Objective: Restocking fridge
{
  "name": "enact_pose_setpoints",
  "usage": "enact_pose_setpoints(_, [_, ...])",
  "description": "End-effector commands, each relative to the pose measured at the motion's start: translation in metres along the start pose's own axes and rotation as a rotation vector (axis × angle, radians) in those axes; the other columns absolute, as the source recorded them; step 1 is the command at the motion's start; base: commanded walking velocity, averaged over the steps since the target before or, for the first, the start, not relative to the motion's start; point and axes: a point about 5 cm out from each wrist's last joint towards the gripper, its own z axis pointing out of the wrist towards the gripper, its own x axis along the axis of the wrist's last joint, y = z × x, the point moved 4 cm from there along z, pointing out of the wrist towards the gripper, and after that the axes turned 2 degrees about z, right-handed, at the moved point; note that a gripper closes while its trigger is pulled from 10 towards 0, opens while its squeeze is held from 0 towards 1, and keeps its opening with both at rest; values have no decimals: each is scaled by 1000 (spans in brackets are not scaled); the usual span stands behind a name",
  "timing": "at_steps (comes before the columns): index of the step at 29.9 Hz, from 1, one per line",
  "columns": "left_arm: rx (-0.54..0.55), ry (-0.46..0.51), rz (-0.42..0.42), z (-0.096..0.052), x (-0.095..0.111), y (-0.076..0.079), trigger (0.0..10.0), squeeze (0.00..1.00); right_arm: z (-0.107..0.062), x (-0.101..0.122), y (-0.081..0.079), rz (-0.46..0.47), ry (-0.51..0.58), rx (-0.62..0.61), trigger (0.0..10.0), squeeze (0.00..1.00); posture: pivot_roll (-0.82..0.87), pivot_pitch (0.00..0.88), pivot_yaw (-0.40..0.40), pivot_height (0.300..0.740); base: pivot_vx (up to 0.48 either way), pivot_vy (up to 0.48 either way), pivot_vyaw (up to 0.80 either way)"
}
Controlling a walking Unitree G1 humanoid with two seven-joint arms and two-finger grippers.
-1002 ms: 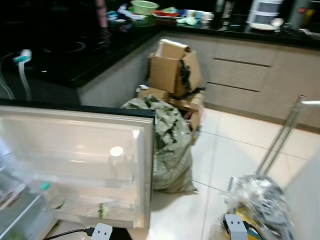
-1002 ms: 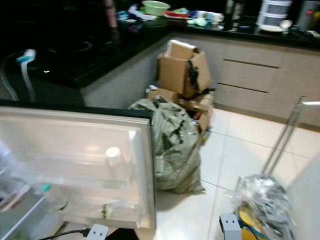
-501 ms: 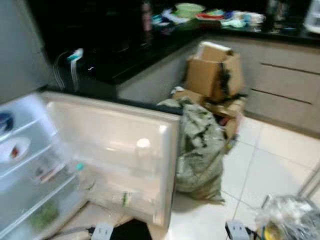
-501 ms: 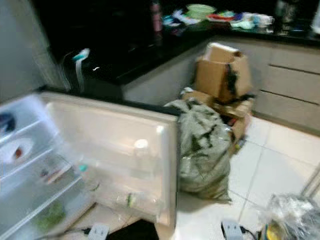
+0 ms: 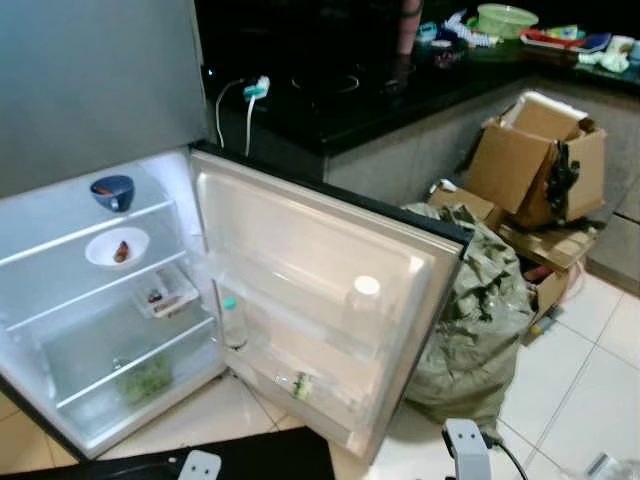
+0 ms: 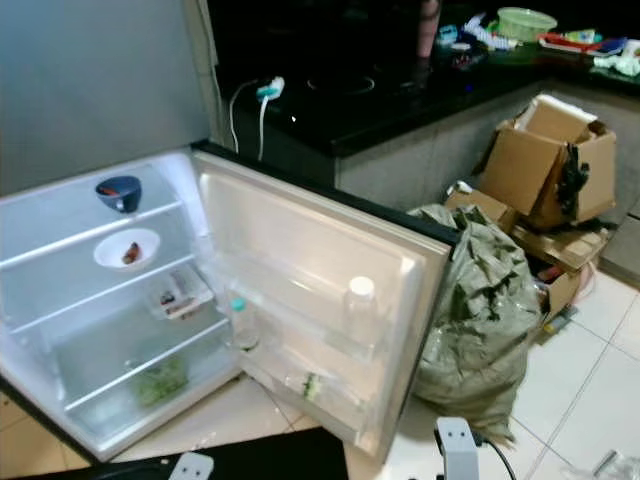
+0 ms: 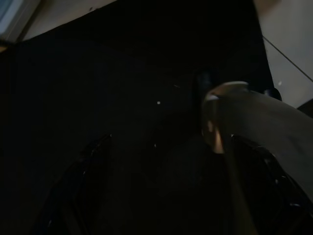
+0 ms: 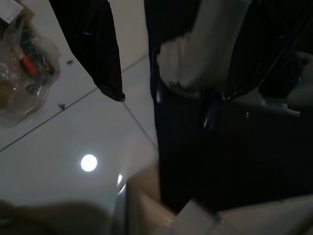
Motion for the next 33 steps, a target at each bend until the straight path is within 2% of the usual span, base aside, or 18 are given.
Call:
enact_pose_setpoints(1, [-3, -21, 13, -1, -7, 0, 10000, 0, 0, -2, -1, 6, -7, 2, 10000, 0, -53, 0, -16, 740, 0, 0, 725])
enact_pose_setpoints(11, [-8, -23, 10, -1, -7, 2, 10000, 0, 0, 1, -1, 11, 1, 5, 10000, 0, -53, 0, -17, 740, 0, 0, 721])
enact_pose_setpoints(15, [-17, -28, 9, -1, -8, 4, 10000, 0, 0, 0, 2, 28, -2, -24, 10000, 0, -53, 0, -17, 740, 0, 0, 0])
enact_pose_setpoints(26, [-25, -30, 10, -1, -8, 5, 10000, 0, 0, 5, 3, 8, 10, -22, 10000, 0, -54, 0, -16, 740, 0, -459, 0])
enact_pose_setpoints(33, [-16, -19, -19, -1, -7, 5, 10000, 0, 1, 5, -2, -1, 9, 14, 10000, 0, -55, 0, -17, 740, 0, -150, 719])
